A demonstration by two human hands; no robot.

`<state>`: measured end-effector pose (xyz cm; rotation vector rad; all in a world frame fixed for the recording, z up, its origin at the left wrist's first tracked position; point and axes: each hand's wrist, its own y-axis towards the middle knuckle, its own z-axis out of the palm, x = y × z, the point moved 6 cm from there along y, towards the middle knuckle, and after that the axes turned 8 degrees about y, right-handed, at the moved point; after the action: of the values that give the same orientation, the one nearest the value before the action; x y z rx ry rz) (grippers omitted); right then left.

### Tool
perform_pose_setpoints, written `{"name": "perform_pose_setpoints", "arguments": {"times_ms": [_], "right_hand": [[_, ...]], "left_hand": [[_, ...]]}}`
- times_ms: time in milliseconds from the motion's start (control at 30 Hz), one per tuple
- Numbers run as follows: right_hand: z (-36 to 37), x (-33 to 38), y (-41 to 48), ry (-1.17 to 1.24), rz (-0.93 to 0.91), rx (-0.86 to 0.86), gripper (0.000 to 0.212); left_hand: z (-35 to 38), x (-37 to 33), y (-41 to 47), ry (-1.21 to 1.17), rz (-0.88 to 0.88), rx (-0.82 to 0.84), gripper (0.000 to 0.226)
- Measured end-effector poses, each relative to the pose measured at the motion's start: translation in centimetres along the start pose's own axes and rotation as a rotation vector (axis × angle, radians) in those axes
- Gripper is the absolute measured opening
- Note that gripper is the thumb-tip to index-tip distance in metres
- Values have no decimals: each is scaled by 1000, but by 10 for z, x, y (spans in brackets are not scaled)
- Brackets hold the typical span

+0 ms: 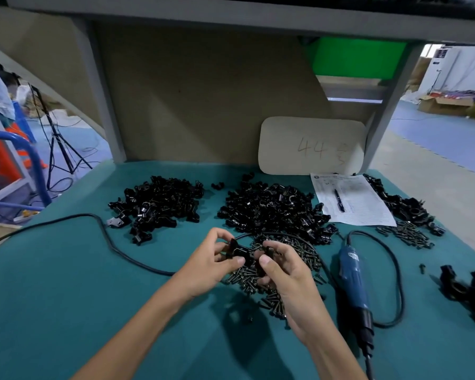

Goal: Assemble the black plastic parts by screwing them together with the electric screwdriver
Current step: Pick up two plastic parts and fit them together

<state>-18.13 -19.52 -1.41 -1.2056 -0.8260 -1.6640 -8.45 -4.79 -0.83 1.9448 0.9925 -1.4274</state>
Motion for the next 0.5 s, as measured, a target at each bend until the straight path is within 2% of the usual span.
{"name": "perform_pose_setpoints", "arguments": {"times_ms": [167,333,400,500], "right_hand": [[9,-2,-5,-15,-4,65,21],[8,-4,-4,26,-5,31,21],[5,-2,-4,33,-4,19,22],[2,-1,-4,76,29,27,34]], "left_hand": [[10,-5,-3,-298,-17,47,29],[18,2,0,-627,-170,34,22],[16,7,0,-571,-213,-29,25],[13,13,-2,-370,-233,-69,22]]}}
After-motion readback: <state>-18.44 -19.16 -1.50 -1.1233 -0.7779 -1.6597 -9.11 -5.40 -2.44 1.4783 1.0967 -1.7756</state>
